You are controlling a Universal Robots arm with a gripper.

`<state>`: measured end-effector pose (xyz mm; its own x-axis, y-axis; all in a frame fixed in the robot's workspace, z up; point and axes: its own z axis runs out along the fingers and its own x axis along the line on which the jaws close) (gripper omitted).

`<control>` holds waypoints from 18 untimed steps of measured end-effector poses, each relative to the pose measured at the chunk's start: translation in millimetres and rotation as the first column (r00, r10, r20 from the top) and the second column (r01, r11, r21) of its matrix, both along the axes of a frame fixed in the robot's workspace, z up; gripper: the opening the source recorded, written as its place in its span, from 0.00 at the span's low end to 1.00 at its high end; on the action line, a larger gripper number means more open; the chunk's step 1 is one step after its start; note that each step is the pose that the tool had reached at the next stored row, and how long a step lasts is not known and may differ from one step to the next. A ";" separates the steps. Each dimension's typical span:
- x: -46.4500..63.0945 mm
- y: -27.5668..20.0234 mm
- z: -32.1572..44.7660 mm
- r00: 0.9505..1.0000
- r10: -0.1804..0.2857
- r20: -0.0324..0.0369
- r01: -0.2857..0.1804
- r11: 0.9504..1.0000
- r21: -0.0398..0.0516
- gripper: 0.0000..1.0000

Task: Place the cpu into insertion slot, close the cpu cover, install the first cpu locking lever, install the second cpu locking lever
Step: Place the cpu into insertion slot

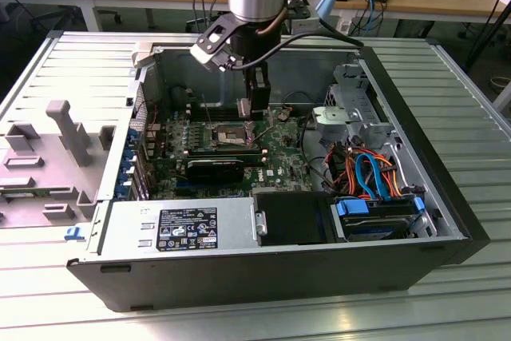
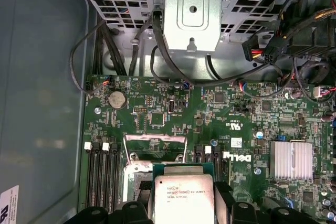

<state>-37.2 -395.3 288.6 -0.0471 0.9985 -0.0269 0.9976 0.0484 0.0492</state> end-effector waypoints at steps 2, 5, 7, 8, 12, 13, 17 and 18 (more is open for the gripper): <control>-0.6 0.0 -0.2 1.000 0.000 0.000 0.000 1.000 0.000 0.55; -1.1 0.0 -0.5 1.000 0.000 0.000 0.000 1.000 0.000 0.55; -1.7 0.0 -0.7 1.000 0.000 0.000 0.000 1.000 0.000 0.55; -1.9 0.0 -0.9 1.000 0.000 0.000 0.000 1.000 0.000 0.55; -2.3 0.0 -1.3 1.000 0.000 0.000 0.000 1.000 0.000 0.55; -2.4 0.0 -1.4 1.000 0.000 0.000 0.000 1.000 0.000 0.55; -3.1 0.0 -1.7 1.000 0.000 0.000 0.000 1.000 0.000 0.55; -3.4 0.0 -1.8 1.000 0.000 0.000 0.000 1.000 0.000 0.55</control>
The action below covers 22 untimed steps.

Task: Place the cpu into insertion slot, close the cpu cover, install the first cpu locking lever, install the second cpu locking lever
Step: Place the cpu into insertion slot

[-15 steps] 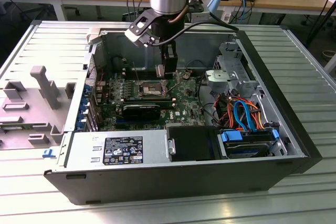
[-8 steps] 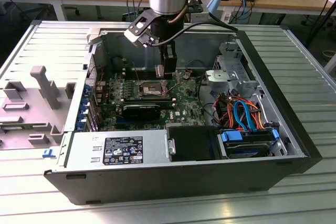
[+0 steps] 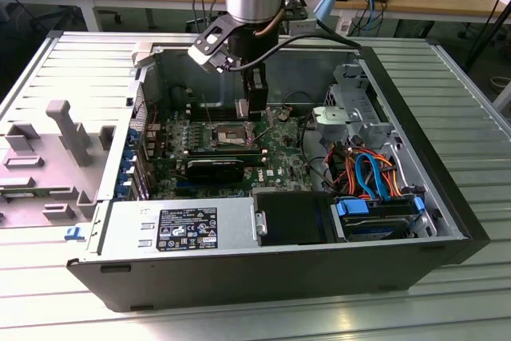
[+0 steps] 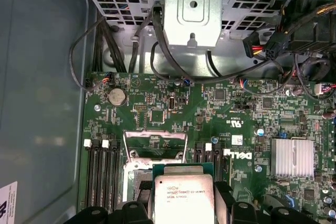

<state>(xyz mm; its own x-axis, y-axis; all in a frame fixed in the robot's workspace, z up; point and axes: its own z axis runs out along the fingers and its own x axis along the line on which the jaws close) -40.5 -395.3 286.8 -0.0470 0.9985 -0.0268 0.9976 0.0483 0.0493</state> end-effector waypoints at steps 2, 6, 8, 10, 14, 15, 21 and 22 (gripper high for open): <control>-0.3 0.0 -0.2 1.000 0.000 0.000 0.000 1.000 0.000 0.55; -0.6 0.0 -0.7 1.000 0.000 0.000 0.000 1.000 0.000 0.55; -0.7 0.0 -1.0 1.000 0.000 0.000 0.000 1.000 0.000 0.55; -1.1 0.0 -2.2 1.000 0.000 0.000 0.000 1.000 0.000 0.55; -1.3 0.0 -3.9 1.000 0.000 0.000 0.000 1.000 0.000 0.55; -1.3 0.0 -4.1 1.000 0.000 0.000 0.000 1.000 0.000 0.55; -1.3 0.0 -5.8 1.000 0.000 0.000 0.000 1.000 0.000 0.55; -1.3 0.0 -6.3 1.000 0.000 0.000 0.000 1.000 0.000 0.55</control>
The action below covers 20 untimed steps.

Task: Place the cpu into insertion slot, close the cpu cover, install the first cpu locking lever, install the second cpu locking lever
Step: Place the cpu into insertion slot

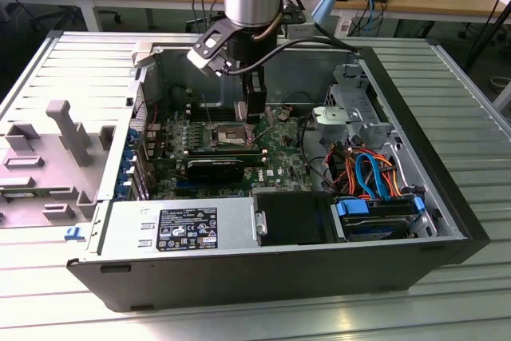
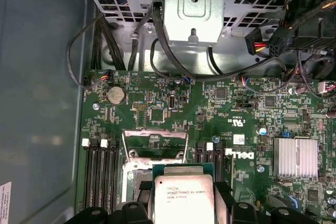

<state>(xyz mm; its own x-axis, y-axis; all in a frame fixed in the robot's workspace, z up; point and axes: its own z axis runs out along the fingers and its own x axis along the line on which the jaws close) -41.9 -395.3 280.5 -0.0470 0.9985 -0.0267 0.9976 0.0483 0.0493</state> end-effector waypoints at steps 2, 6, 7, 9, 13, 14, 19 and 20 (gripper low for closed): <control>-0.2 0.0 -0.9 1.000 0.000 0.000 0.000 1.000 0.000 0.55; -0.8 0.0 -2.3 1.000 0.000 0.000 0.000 1.000 0.000 0.55; -0.9 0.0 -2.6 1.000 0.000 0.000 0.000 1.000 0.000 0.55; -1.2 0.0 -3.3 1.000 0.000 0.000 0.000 1.000 0.000 0.55; -2.3 0.0 -4.9 1.000 0.000 0.000 0.000 1.000 0.000 0.55; -2.4 0.0 -5.1 1.000 0.000 0.000 0.000 1.000 0.000 0.55; -2.6 0.0 -6.2 1.000 0.000 0.000 0.000 1.000 0.000 0.55; -2.6 0.0 -6.3 1.000 0.000 0.000 0.000 1.000 0.000 0.55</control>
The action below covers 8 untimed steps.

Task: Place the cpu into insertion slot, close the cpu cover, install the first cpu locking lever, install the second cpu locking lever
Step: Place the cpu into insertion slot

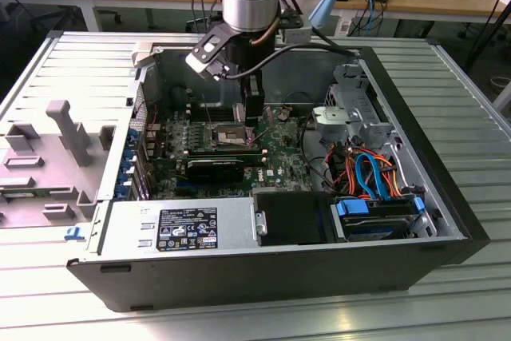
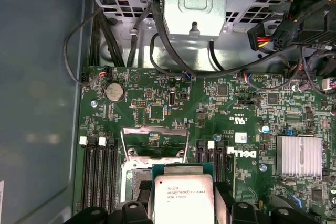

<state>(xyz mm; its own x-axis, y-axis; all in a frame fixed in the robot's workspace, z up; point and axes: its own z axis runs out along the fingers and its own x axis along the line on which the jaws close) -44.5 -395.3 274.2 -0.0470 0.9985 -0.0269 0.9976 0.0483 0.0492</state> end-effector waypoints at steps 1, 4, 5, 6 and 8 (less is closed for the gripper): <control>0.0 0.0 -0.2 1.000 0.000 0.000 0.000 1.000 0.000 0.55; -0.1 0.0 -0.9 1.000 0.000 0.000 0.000 1.000 0.000 0.55; -0.1 0.0 -1.1 1.000 0.000 0.000 0.000 1.000 0.000 0.55; -0.1 0.0 -1.4 1.000 0.000 0.000 0.000 1.000 0.000 0.55; -0.1 0.0 -1.9 1.000 0.000 0.000 0.000 1.000 0.000 0.55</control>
